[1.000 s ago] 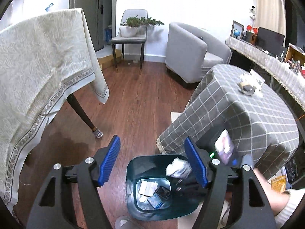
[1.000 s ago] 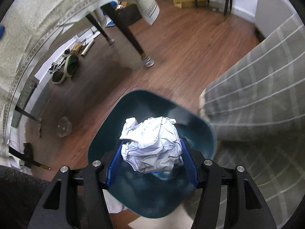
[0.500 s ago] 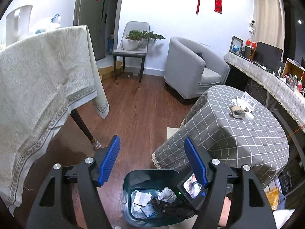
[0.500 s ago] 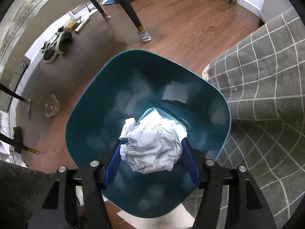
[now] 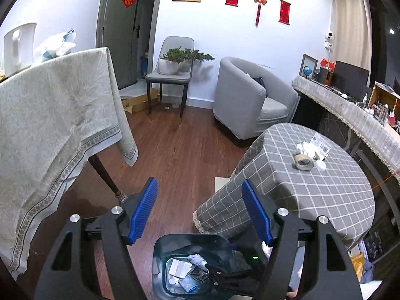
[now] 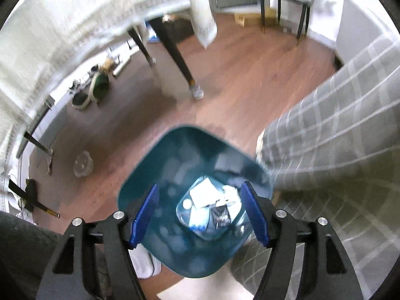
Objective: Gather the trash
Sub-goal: 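Move both grippers back over the table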
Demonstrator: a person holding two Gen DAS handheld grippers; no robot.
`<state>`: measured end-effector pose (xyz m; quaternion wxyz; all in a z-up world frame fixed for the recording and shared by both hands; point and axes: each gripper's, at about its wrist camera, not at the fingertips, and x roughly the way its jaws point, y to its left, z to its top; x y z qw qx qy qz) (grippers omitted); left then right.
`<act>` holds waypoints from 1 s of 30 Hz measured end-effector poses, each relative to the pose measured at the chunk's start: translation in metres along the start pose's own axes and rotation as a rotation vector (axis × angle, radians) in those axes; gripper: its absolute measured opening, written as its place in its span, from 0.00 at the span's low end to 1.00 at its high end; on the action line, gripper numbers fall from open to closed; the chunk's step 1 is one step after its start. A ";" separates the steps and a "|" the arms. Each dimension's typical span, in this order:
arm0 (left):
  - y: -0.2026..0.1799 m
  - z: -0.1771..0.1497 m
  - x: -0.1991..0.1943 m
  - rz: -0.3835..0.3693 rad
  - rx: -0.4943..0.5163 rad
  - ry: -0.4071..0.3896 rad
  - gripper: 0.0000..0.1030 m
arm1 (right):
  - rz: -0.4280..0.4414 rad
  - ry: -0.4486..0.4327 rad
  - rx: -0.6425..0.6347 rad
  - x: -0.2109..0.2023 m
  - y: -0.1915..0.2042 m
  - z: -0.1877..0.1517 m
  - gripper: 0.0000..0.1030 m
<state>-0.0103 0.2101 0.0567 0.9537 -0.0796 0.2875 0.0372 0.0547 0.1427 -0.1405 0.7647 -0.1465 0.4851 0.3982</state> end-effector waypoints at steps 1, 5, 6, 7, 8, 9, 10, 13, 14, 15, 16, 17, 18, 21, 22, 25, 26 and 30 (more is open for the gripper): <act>-0.002 0.001 0.000 0.001 0.001 -0.004 0.71 | -0.008 -0.022 -0.008 -0.009 0.000 0.003 0.67; -0.009 0.008 0.000 0.001 -0.004 -0.021 0.72 | -0.044 -0.126 -0.029 -0.052 -0.007 0.011 0.67; -0.012 0.010 0.000 0.002 -0.004 -0.026 0.72 | -0.051 -0.146 -0.030 -0.061 -0.010 0.011 0.67; -0.014 0.011 0.001 0.001 -0.003 -0.029 0.73 | -0.059 -0.174 -0.028 -0.073 -0.014 0.013 0.67; -0.017 0.012 0.002 0.001 -0.003 -0.030 0.74 | -0.063 -0.193 -0.026 -0.081 -0.018 0.013 0.68; -0.020 0.014 0.004 0.000 -0.003 -0.032 0.77 | -0.068 -0.213 -0.025 -0.089 -0.020 0.013 0.70; -0.023 0.015 0.006 -0.002 -0.003 -0.034 0.79 | -0.074 -0.234 -0.024 -0.098 -0.023 0.014 0.72; -0.033 0.018 0.011 -0.011 0.010 -0.037 0.81 | -0.092 -0.281 -0.018 -0.117 -0.035 0.016 0.77; -0.036 0.018 0.013 -0.014 0.016 -0.039 0.82 | -0.100 -0.294 -0.015 -0.124 -0.040 0.017 0.77; -0.041 0.020 0.015 -0.018 0.021 -0.041 0.83 | -0.105 -0.306 -0.011 -0.130 -0.045 0.017 0.77; -0.045 0.021 0.018 -0.022 0.024 -0.043 0.84 | -0.111 -0.315 -0.007 -0.134 -0.049 0.018 0.77; -0.049 0.022 0.019 -0.023 0.027 -0.045 0.84 | -0.118 -0.324 -0.001 -0.139 -0.054 0.017 0.77; -0.054 0.024 0.022 -0.022 0.030 -0.051 0.84 | -0.125 -0.333 0.004 -0.144 -0.061 0.018 0.78; -0.066 0.028 0.031 -0.033 0.038 -0.052 0.84 | -0.158 -0.352 0.022 -0.154 -0.077 0.018 0.79; -0.069 0.029 0.034 -0.034 0.042 -0.051 0.84 | -0.161 -0.355 0.026 -0.156 -0.082 0.017 0.79; -0.080 0.033 0.046 -0.038 0.053 -0.043 0.84 | -0.185 -0.361 0.035 -0.162 -0.098 0.018 0.79; -0.084 0.034 0.051 -0.042 0.055 -0.039 0.84 | -0.193 -0.360 0.040 -0.164 -0.106 0.018 0.79; -0.101 0.037 0.070 -0.062 0.072 -0.023 0.84 | -0.214 -0.361 0.069 -0.173 -0.134 0.017 0.79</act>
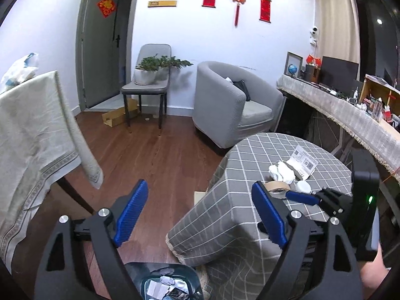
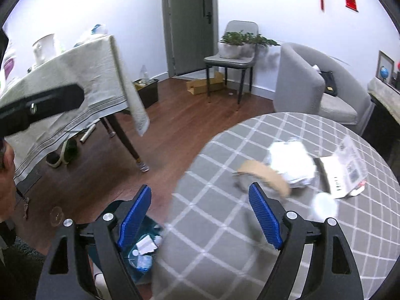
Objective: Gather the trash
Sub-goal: 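Move both grippers back over the table, then grasp the brown tape roll with the left gripper while the right gripper grasps the white round lid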
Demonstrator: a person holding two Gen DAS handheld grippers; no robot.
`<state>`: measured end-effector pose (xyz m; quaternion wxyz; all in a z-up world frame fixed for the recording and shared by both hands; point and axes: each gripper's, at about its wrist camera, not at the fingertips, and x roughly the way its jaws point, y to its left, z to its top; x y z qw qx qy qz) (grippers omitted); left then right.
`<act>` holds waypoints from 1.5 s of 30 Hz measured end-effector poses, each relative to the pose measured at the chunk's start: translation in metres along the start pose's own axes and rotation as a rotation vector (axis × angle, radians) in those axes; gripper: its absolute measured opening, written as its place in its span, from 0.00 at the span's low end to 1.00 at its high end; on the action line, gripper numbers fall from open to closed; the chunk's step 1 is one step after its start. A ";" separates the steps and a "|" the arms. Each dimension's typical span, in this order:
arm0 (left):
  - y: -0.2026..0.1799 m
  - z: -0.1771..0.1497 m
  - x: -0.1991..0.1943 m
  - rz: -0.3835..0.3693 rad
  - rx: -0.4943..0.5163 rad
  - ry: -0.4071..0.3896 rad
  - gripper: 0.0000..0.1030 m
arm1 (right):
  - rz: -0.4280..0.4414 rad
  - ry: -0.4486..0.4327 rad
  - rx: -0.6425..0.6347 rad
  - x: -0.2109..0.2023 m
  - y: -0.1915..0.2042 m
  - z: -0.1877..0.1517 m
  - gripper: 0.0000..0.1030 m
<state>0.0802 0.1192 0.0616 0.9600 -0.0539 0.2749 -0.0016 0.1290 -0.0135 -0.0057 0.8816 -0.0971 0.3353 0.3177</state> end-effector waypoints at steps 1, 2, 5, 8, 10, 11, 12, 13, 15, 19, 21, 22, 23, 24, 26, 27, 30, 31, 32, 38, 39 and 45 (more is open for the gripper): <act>-0.004 0.000 0.006 -0.005 0.006 0.007 0.84 | -0.007 0.000 0.007 -0.001 -0.006 0.000 0.79; -0.008 0.000 0.012 -0.010 0.012 0.016 0.84 | -0.020 0.003 0.016 -0.002 -0.015 0.000 0.79; -0.021 0.000 0.028 -0.019 0.035 0.038 0.84 | -0.053 0.009 0.041 -0.005 -0.041 0.000 0.79; -0.036 0.000 0.042 -0.036 0.055 0.054 0.84 | -0.082 0.017 0.076 -0.008 -0.065 -0.001 0.79; -0.046 0.000 0.052 -0.052 0.064 0.067 0.85 | -0.092 0.024 0.097 -0.009 -0.081 -0.002 0.79; -0.050 -0.001 0.056 -0.059 0.066 0.073 0.85 | -0.096 0.029 0.103 -0.008 -0.085 -0.003 0.79; -0.054 -0.001 0.061 -0.067 0.067 0.080 0.85 | -0.099 0.038 0.110 -0.008 -0.092 -0.005 0.79; -0.060 -0.002 0.066 -0.080 0.068 0.089 0.86 | -0.100 0.045 0.114 -0.007 -0.095 -0.006 0.79; -0.067 -0.003 0.074 -0.094 0.073 0.101 0.87 | -0.099 0.068 0.121 -0.005 -0.104 -0.010 0.79; -0.085 -0.006 0.092 -0.109 0.091 0.130 0.87 | -0.074 0.111 0.138 0.000 -0.119 -0.016 0.79; -0.092 -0.007 0.098 -0.117 0.099 0.142 0.87 | -0.074 0.123 0.124 0.002 -0.119 -0.016 0.75; -0.096 -0.008 0.102 -0.125 0.107 0.151 0.88 | -0.081 0.137 0.112 0.003 -0.120 -0.016 0.72; -0.100 -0.009 0.105 -0.131 0.117 0.157 0.88 | -0.081 0.148 0.108 0.004 -0.120 -0.017 0.66; -0.104 -0.010 0.109 -0.131 0.134 0.163 0.88 | -0.069 0.158 0.110 0.005 -0.122 -0.017 0.62; -0.111 -0.013 0.116 -0.130 0.160 0.178 0.88 | -0.062 0.159 0.099 0.005 -0.123 -0.017 0.57; -0.113 -0.014 0.119 -0.131 0.165 0.185 0.88 | -0.069 0.162 0.086 0.005 -0.124 -0.017 0.55; -0.119 -0.017 0.130 -0.146 0.176 0.211 0.88 | -0.071 0.168 0.075 0.005 -0.126 -0.016 0.49; -0.122 -0.018 0.133 -0.148 0.187 0.219 0.88 | -0.070 0.170 0.071 0.005 -0.127 -0.016 0.47; -0.125 -0.019 0.137 -0.146 0.199 0.224 0.88 | -0.068 0.172 0.067 0.004 -0.128 -0.016 0.45; -0.133 -0.023 0.151 -0.141 0.209 0.244 0.88 | -0.056 0.173 0.038 0.003 -0.131 -0.016 0.40; -0.133 -0.023 0.151 -0.137 0.209 0.245 0.88 | -0.054 0.173 0.036 0.004 -0.133 -0.015 0.39; -0.135 -0.024 0.157 -0.124 0.200 0.265 0.79 | -0.046 0.175 0.030 0.002 -0.135 -0.015 0.39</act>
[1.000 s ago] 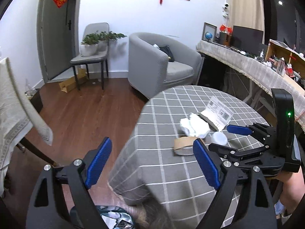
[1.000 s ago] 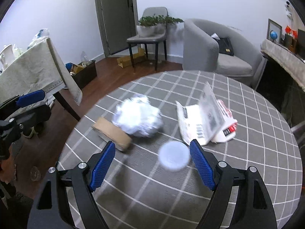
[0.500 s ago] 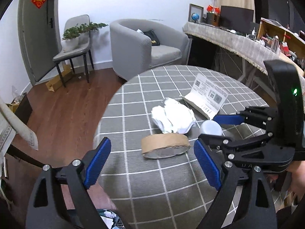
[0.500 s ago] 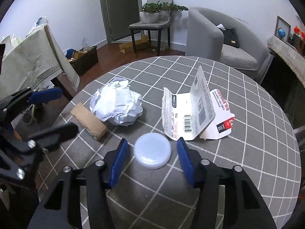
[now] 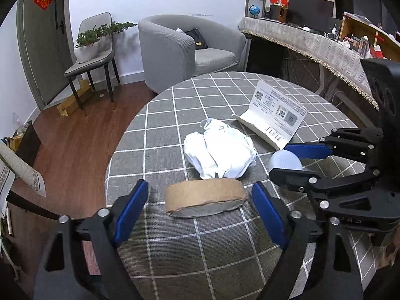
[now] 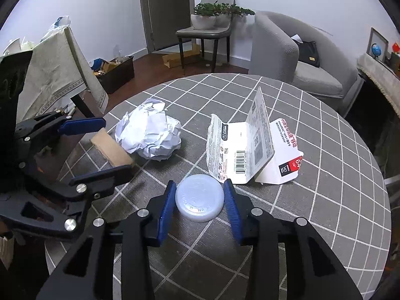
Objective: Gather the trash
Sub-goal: 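Grasp the brown tape roll with the left gripper while the right gripper grasps the white round lid, then carry the tape roll over the bin and open the left gripper while the right gripper carries the lid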
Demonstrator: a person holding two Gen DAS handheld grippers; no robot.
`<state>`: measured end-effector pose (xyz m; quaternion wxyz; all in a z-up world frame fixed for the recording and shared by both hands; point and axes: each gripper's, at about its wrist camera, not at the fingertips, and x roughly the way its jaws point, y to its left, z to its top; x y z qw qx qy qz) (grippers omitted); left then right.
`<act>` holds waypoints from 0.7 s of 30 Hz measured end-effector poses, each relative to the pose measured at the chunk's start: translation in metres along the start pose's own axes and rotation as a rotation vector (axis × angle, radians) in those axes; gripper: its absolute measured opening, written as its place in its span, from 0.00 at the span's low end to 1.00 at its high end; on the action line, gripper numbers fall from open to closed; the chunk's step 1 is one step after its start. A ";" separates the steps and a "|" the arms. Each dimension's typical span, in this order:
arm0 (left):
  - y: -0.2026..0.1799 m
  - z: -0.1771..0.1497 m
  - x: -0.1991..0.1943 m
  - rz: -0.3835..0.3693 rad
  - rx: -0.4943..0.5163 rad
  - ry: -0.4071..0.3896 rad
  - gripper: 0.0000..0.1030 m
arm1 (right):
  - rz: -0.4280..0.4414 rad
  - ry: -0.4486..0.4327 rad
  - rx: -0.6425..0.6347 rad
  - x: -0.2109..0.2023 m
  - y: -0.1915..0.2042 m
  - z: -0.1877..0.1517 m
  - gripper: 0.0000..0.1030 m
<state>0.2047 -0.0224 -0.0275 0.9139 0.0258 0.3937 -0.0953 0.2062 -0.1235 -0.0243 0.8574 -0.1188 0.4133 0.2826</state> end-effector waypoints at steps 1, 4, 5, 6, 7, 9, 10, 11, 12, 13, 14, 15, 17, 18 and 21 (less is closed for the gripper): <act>0.000 -0.001 0.002 0.006 0.001 0.007 0.76 | -0.001 -0.001 0.000 -0.001 0.000 -0.001 0.39; 0.000 -0.003 0.005 0.001 -0.006 0.022 0.61 | -0.003 -0.002 0.008 -0.004 0.000 -0.004 0.38; -0.001 -0.004 0.005 0.004 -0.003 0.027 0.60 | -0.003 -0.002 0.009 -0.004 0.000 -0.004 0.38; -0.001 -0.005 0.005 0.011 0.001 0.024 0.59 | -0.003 -0.001 0.010 -0.005 -0.001 -0.005 0.38; -0.001 -0.006 0.003 0.018 0.004 0.021 0.59 | -0.003 -0.001 0.011 -0.006 -0.001 -0.006 0.38; 0.000 -0.008 -0.001 0.014 -0.002 0.017 0.58 | -0.007 -0.001 0.015 -0.007 -0.001 -0.007 0.38; 0.000 -0.009 -0.003 0.015 -0.004 0.013 0.58 | -0.009 -0.003 0.017 -0.008 0.000 -0.007 0.38; 0.002 -0.010 -0.005 0.017 -0.006 0.010 0.58 | -0.010 -0.005 0.019 -0.008 0.001 -0.008 0.38; 0.002 -0.011 -0.006 0.017 -0.008 0.008 0.58 | -0.010 -0.007 0.020 -0.009 0.002 -0.009 0.38; 0.003 -0.012 -0.009 0.015 -0.012 0.006 0.58 | -0.011 -0.008 0.020 -0.010 0.003 -0.009 0.38; 0.004 -0.013 -0.011 0.013 -0.017 0.005 0.58 | -0.013 -0.012 0.019 -0.012 0.005 -0.010 0.38; 0.005 -0.013 -0.013 0.011 -0.020 0.005 0.58 | -0.014 -0.016 0.020 -0.013 0.007 -0.010 0.38; 0.006 -0.016 -0.018 0.012 -0.019 0.004 0.58 | -0.012 -0.019 0.020 -0.015 0.008 -0.011 0.38; 0.007 -0.018 -0.021 0.014 -0.021 0.002 0.58 | -0.013 -0.022 0.020 -0.016 0.009 -0.011 0.38; 0.010 -0.022 -0.029 0.020 -0.028 -0.004 0.58 | -0.011 -0.030 0.019 -0.020 0.018 -0.013 0.38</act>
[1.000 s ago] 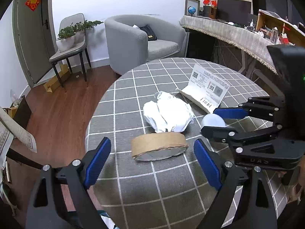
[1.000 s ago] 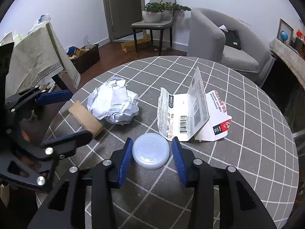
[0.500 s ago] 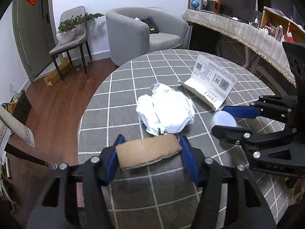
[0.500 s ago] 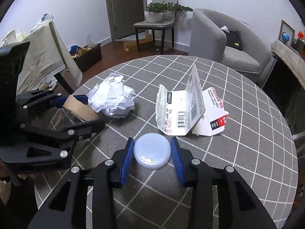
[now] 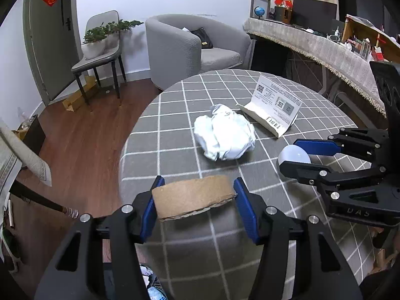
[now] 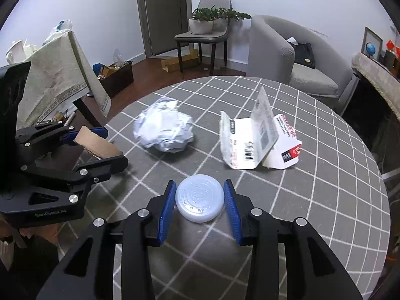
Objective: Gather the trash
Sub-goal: 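Carry the tape roll over the bin and open the left gripper while the right gripper carries the lid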
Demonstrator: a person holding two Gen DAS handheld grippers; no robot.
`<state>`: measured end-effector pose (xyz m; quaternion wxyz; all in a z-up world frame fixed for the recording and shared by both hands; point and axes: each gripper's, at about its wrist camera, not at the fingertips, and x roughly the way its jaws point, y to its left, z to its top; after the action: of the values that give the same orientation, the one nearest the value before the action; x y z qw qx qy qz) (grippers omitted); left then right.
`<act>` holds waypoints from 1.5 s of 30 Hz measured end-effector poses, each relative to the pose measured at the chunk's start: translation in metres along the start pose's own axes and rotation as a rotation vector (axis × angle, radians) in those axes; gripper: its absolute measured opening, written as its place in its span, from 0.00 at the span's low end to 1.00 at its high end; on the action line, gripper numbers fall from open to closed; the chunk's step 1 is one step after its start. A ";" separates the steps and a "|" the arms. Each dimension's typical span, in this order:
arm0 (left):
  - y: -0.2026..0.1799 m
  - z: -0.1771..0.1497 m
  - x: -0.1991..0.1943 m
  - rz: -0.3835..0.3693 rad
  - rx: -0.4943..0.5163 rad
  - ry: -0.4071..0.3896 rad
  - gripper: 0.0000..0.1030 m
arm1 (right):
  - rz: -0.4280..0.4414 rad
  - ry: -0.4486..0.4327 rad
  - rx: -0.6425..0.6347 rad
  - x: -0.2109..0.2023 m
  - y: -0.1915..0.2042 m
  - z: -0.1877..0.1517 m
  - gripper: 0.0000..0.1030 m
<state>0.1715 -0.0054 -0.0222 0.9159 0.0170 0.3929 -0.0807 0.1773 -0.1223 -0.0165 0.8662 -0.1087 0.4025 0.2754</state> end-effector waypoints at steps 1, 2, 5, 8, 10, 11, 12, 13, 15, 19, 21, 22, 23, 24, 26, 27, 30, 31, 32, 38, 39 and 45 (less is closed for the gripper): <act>0.002 -0.002 -0.004 0.004 -0.004 -0.004 0.58 | 0.000 -0.005 0.000 -0.001 0.004 -0.001 0.38; 0.004 -0.005 -0.008 0.007 -0.010 -0.007 0.58 | 0.001 -0.008 0.000 -0.003 0.006 0.000 0.38; 0.009 -0.011 -0.018 0.014 -0.023 -0.011 0.58 | 0.006 -0.021 -0.003 -0.008 0.017 -0.001 0.38; 0.016 -0.022 -0.028 0.032 -0.033 -0.008 0.58 | 0.012 -0.035 -0.008 -0.013 0.031 -0.002 0.38; 0.023 -0.029 -0.036 0.049 -0.039 -0.012 0.58 | 0.019 -0.043 -0.010 -0.016 0.042 -0.003 0.38; 0.025 -0.032 -0.039 0.054 -0.042 -0.013 0.58 | 0.022 -0.045 -0.012 -0.017 0.045 -0.003 0.38; 0.028 -0.035 -0.042 0.060 -0.047 -0.014 0.58 | 0.025 -0.049 -0.013 -0.018 0.049 -0.004 0.38; 0.034 -0.039 -0.047 0.069 -0.054 -0.017 0.58 | 0.031 -0.052 -0.016 -0.019 0.055 -0.004 0.38; 0.042 -0.046 -0.053 0.077 -0.064 -0.019 0.58 | 0.038 -0.058 -0.022 -0.020 0.064 -0.004 0.38; 0.057 -0.065 -0.064 0.094 -0.078 -0.010 0.58 | 0.056 -0.069 -0.034 -0.024 0.086 -0.004 0.38; 0.064 -0.075 -0.066 0.103 -0.080 0.000 0.58 | 0.070 -0.074 -0.040 -0.024 0.099 -0.003 0.38; 0.068 -0.079 -0.067 0.108 -0.080 0.007 0.58 | 0.076 -0.076 -0.044 -0.023 0.105 -0.003 0.38; 0.073 -0.084 -0.068 0.112 -0.080 0.013 0.58 | 0.080 -0.077 -0.047 -0.023 0.110 -0.003 0.38; 0.077 -0.089 -0.069 0.115 -0.081 0.020 0.58 | 0.086 -0.078 -0.053 -0.022 0.117 -0.002 0.38; 0.086 -0.099 -0.070 0.120 -0.090 0.036 0.58 | 0.096 -0.078 -0.061 -0.020 0.128 -0.002 0.38; 0.089 -0.103 -0.070 0.120 -0.092 0.041 0.58 | 0.102 -0.077 -0.065 -0.019 0.133 -0.001 0.38; 0.104 -0.117 -0.069 0.118 -0.106 0.065 0.58 | 0.118 -0.073 -0.079 -0.014 0.151 0.000 0.38; 0.109 -0.124 -0.068 0.119 -0.113 0.079 0.58 | 0.121 -0.071 -0.082 -0.013 0.155 0.000 0.38; 0.113 -0.129 -0.067 0.120 -0.120 0.090 0.58 | 0.127 -0.069 -0.087 -0.010 0.162 0.001 0.38; 0.142 -0.165 -0.046 0.112 -0.175 0.191 0.58 | 0.152 -0.047 -0.109 0.005 0.192 0.001 0.38; 0.144 -0.170 -0.042 0.117 -0.176 0.207 0.58 | 0.155 -0.044 -0.111 0.008 0.194 0.002 0.38; 0.166 -0.215 -0.009 0.108 -0.217 0.325 0.58 | 0.173 -0.027 -0.128 0.021 0.218 0.007 0.38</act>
<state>0.0376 0.1797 -0.1694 0.8399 -0.0482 0.5403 0.0151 0.0692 0.0683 -0.0207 0.8359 -0.1249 0.3801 0.3757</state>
